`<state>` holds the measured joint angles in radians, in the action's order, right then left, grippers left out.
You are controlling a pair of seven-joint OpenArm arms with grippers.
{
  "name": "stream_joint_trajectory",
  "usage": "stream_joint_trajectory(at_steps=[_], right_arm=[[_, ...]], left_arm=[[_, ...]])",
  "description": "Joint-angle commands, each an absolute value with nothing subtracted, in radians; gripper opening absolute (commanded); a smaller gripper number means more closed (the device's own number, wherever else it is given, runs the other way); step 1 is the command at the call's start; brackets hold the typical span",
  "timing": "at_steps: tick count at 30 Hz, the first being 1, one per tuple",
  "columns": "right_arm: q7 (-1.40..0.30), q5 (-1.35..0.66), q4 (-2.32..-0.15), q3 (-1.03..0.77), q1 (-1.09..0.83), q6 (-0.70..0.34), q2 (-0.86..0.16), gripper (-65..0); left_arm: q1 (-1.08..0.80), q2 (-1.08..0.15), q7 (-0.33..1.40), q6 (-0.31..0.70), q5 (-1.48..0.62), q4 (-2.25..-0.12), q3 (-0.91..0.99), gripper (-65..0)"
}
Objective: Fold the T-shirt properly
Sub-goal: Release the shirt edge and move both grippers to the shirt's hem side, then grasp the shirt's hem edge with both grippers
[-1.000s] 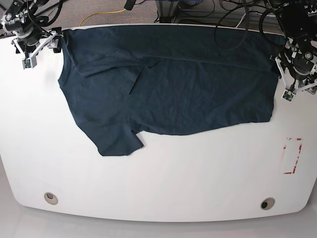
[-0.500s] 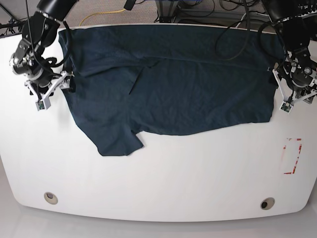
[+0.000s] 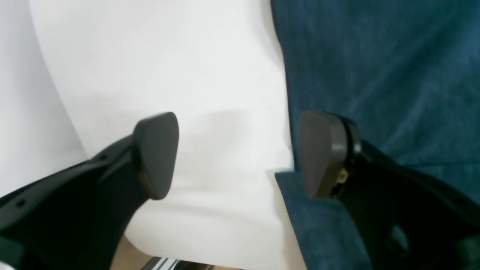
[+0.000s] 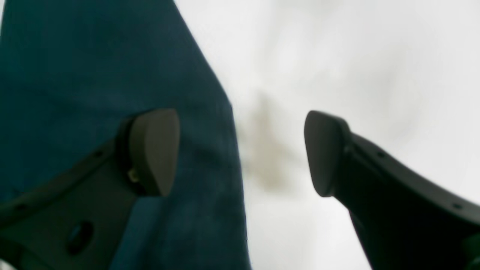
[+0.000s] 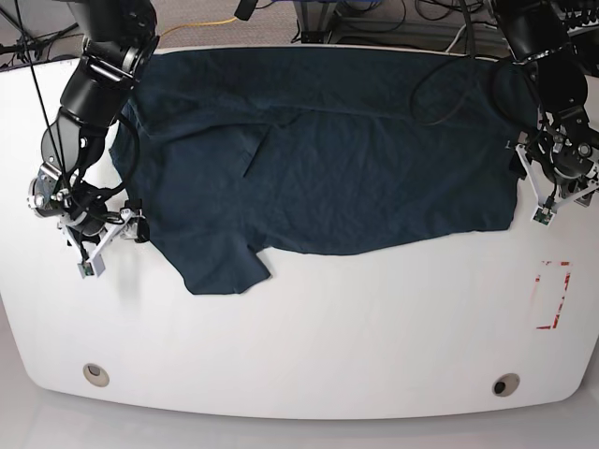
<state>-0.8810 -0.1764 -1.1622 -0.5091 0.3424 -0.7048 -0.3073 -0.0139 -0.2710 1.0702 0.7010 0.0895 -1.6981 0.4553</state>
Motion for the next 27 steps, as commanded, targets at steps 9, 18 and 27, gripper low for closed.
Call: stream_joint_trajectory(at_steps=[9, 18, 27], right_arm=[[-0.737, -0.127, -0.924, -0.51, 0.446, -0.698, -0.334, -16.2], [-0.742, -0.127, -0.924, -0.509, 0.424, -0.698, -0.252, -16.2], [-0.742, -0.133, -0.928, -0.437, 0.386, -0.698, -0.22, -23.9]], left_arm=[[0.001, -0.288, 1.064, 0.698, 0.087, -1.712, 0.46, -19.7], [0.022, -0.285, 0.998, 0.698, 0.084, -1.71, 0.461, -19.3], [0.116, -0.249, 0.908, 0.698, 0.084, -1.632, 0.461, -13.2]])
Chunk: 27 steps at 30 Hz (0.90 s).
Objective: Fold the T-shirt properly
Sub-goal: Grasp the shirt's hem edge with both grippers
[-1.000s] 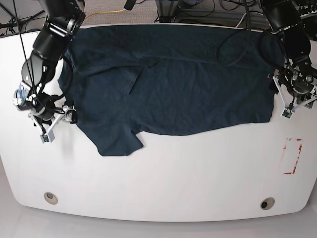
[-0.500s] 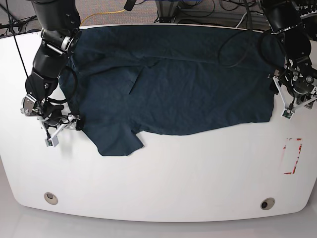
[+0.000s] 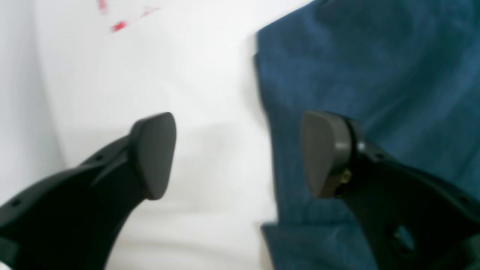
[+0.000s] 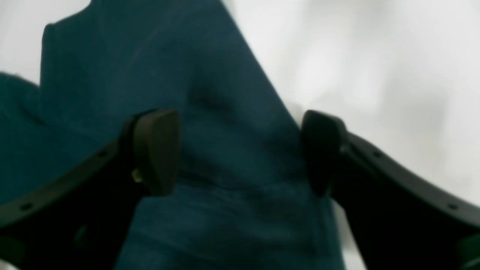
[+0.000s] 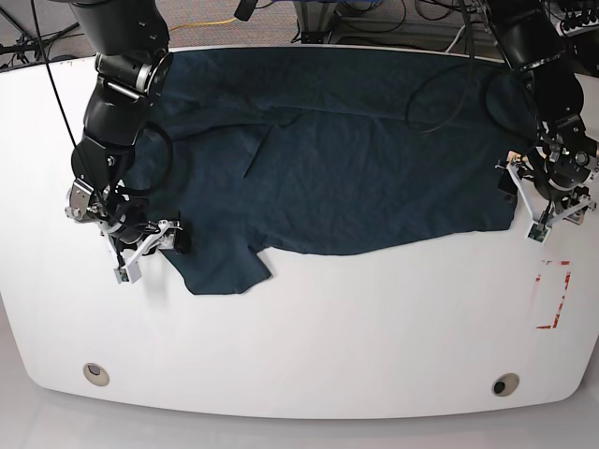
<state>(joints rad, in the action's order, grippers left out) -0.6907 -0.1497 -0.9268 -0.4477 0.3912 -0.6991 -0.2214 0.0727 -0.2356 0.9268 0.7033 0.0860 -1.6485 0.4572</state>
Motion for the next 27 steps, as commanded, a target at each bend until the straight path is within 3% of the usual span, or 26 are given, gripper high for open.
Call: stream_joint_trajectory(at_steps=[1, 4, 9, 19, 27], right_arm=[[-0.74, -0.133, -0.928, -0.437, 0.386, -0.698, -0.219, -26.2], [-0.74, -0.133, -0.928, -0.437, 0.381, -0.698, -0.219, -33.5], [-0.74, -0.133, -0.928, -0.435, 0.38, -0.698, -0.219, -39.5], [-0.742, -0.133, -1.001, -0.435, 0.351, -0.698, -0.217, -39.8], [-0.769, -0.133, -1.061, -0.435, 0.326, -0.698, -0.202, -40.3]], left_arm=[[0.131, -0.24, 0.908, 0.698, 0.084, -1.613, 0.461, -12.4], [0.186, -0.222, 0.908, 0.656, 0.084, -1.55, 0.461, -8.9], [0.245, -0.214, 0.895, 0.567, 0.082, -1.452, 0.461, -0.4], [0.271, -0.206, 0.878, 0.57, 0.082, -1.342, 0.46, -0.1], [0.28, -0.199, 0.878, 0.667, 0.081, -1.282, 0.458, -0.1]])
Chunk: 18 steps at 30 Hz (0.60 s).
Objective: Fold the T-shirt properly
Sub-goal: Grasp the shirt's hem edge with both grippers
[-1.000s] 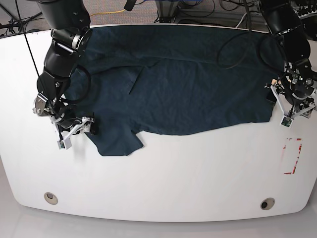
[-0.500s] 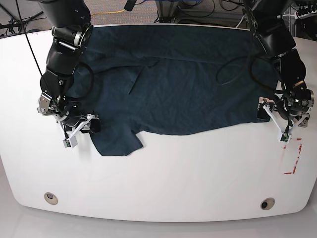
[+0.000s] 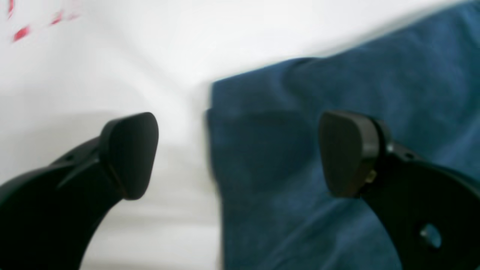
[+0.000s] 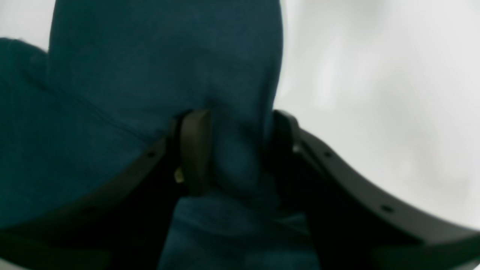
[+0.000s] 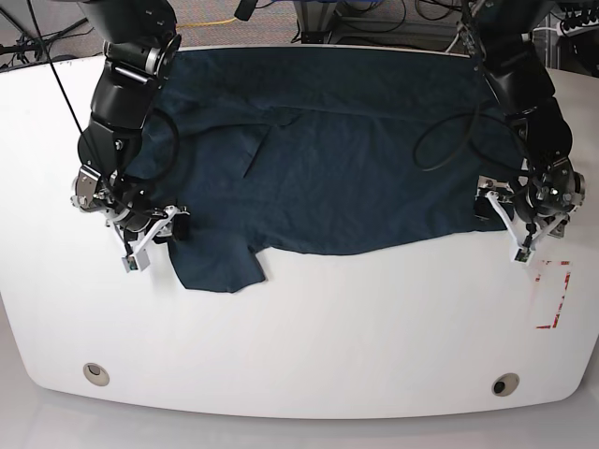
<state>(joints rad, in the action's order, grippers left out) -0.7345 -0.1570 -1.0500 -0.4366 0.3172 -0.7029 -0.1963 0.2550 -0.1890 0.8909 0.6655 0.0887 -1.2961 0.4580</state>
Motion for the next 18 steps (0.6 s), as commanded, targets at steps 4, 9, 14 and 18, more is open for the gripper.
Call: stream_joint_trajectory(at_steps=[4, 9, 14, 18], right_arm=[[-0.771, -0.133, -1.075, -0.433, 0.321, -0.698, -0.193, -40.4], [-0.771, -0.131, -1.079, -0.433, 0.32, -0.698, -0.193, -44.1], [-0.771, -0.128, -1.079, -0.433, 0.326, -0.698, -0.193, -60.6], [-0.771, -0.128, -1.079, -0.432, 0.331, -0.698, -0.194, -65.0]], left_arm=[[0.309, -0.186, 0.852, 0.667, 0.082, -1.211, 0.458, -0.3], [0.308, -0.186, 0.822, 0.671, 0.084, -1.19, 0.458, -1.1], [0.308, -0.186, 0.785, 0.671, 0.084, -1.19, 0.458, -27.6], [0.306, -0.188, 0.763, 0.67, 0.09, -1.181, 0.46, -63.6]])
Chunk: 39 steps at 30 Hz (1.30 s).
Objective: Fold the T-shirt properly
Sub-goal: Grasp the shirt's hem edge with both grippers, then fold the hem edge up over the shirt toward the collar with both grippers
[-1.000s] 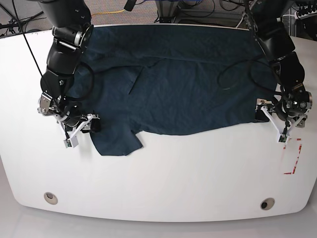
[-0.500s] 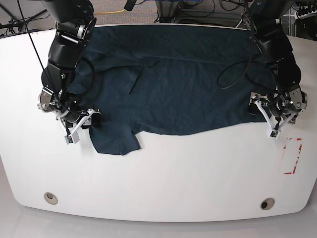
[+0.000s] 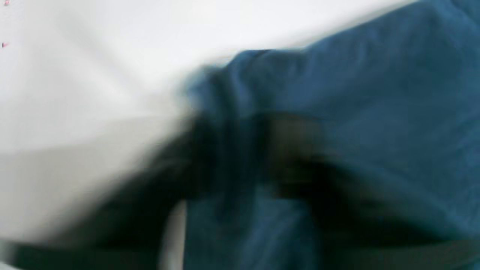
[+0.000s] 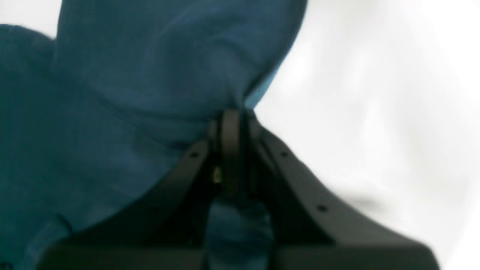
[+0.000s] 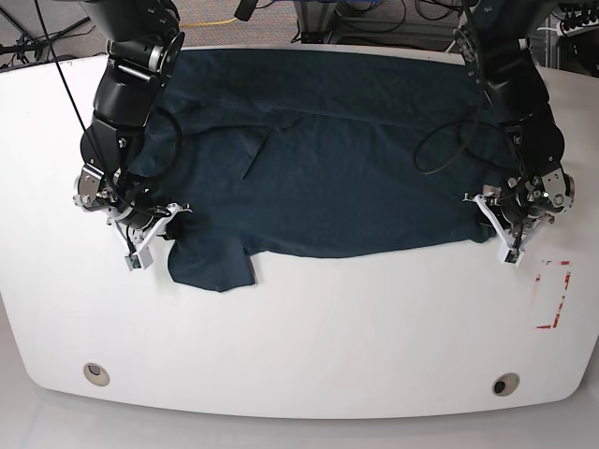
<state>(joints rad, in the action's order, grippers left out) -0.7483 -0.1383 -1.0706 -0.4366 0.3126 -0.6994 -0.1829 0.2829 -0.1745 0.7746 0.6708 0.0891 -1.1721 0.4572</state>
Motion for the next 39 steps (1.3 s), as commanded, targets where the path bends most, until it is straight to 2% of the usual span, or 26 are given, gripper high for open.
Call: stream_joint_trajectory(at_steps=[1, 5, 13, 21, 31, 35, 39], right_arm=[[-0.771, -0.128, -1.079, -0.432, 0.337, -0.698, -0.194, -65.0], [-0.8, -0.131, -1.113, -0.432, 0.343, -0.698, -0.199, -65.0], [-0.938, -0.133, -1.369, -0.433, 0.308, -0.698, -0.199, -65.0], [-1.073, -0.134, -1.623, -0.435, 0.257, -0.698, -0.194, -65.0], [-1.193, -0.136, -1.94, -0.44, 0.077, -0.698, -0.191, -65.0], [-1.193, -0.145, -1.992, -0.44, -0.005, -0.698, -0.191, -65.0], [-1.193, -0.243, -1.994, -0.455, -0.085, -0.698, -0.194, -65.0]], left_arm=[[0.306, -0.188, 0.763, 0.671, 0.09, -1.182, 0.458, -65.0], [0.282, -0.186, 0.763, 0.674, 0.082, -1.193, 0.458, -62.9], [0.196, -0.185, 0.762, 0.676, 0.082, -1.394, 0.461, -64.0], [0.159, -0.183, 0.762, 0.698, 0.082, -1.494, 0.467, -65.0], [0.101, -0.183, 0.762, 0.698, 0.082, -1.598, 0.598, -65.0], [0.058, -0.183, 0.762, 0.698, 0.082, -1.643, 0.605, -65.0], [0.008, -0.183, 0.762, 0.698, 0.082, -1.678, 0.605, -65.0]])
